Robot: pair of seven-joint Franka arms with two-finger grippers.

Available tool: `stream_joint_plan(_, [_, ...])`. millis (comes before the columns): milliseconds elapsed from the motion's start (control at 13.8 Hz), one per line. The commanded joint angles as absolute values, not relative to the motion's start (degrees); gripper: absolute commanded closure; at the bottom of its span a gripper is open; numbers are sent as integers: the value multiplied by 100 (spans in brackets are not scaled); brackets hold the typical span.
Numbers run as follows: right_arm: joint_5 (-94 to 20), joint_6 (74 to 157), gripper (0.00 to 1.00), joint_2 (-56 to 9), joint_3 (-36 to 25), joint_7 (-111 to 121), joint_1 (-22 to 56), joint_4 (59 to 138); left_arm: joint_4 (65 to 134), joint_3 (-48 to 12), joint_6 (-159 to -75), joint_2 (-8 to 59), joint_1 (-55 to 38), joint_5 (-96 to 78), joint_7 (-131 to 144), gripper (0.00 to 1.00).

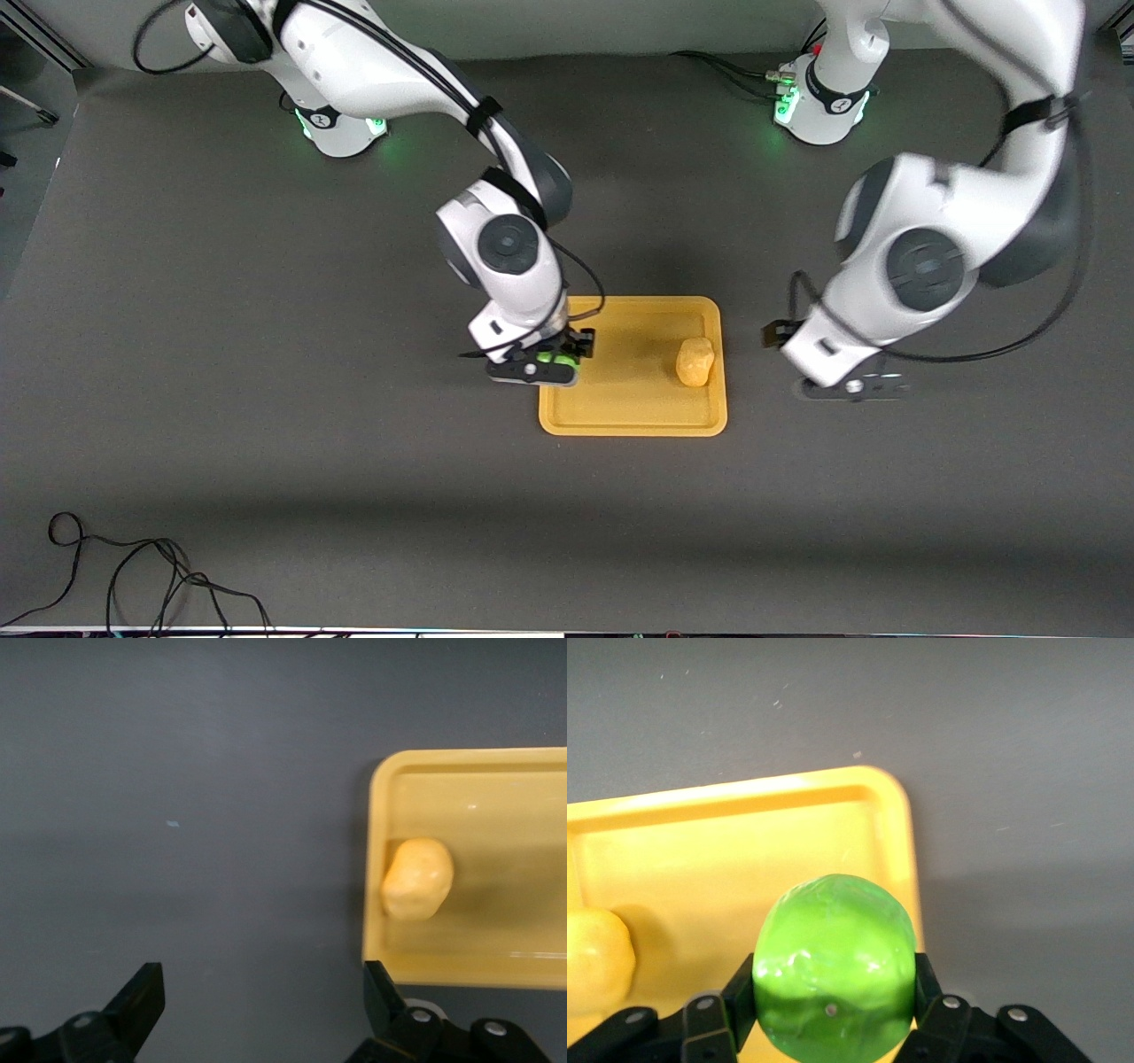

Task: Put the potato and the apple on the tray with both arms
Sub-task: 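Release the potato on the tray and raise the left gripper away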

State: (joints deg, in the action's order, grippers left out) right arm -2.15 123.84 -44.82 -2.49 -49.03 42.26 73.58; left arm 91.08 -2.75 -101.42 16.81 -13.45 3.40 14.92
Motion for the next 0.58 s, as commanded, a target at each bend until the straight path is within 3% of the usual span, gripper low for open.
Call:
stream_joint_plan(0, [-246, 12436, 70, -5158, -308, -5273, 4429, 6653, 9474, -316, -10028, 925, -793, 325, 653, 0])
stream_joint_plan(290, [-246, 12883, 68, -5510, -308, -5720, 4641, 6653, 9791, -290, -9950, -16, -221, 133, 10, 0])
stream_joint_plan(508, [-255, 13121, 67, -5563, -299, -6002, 4676, 6636, 9808, -281, -9730, -333, -114, 70, -44, 0])
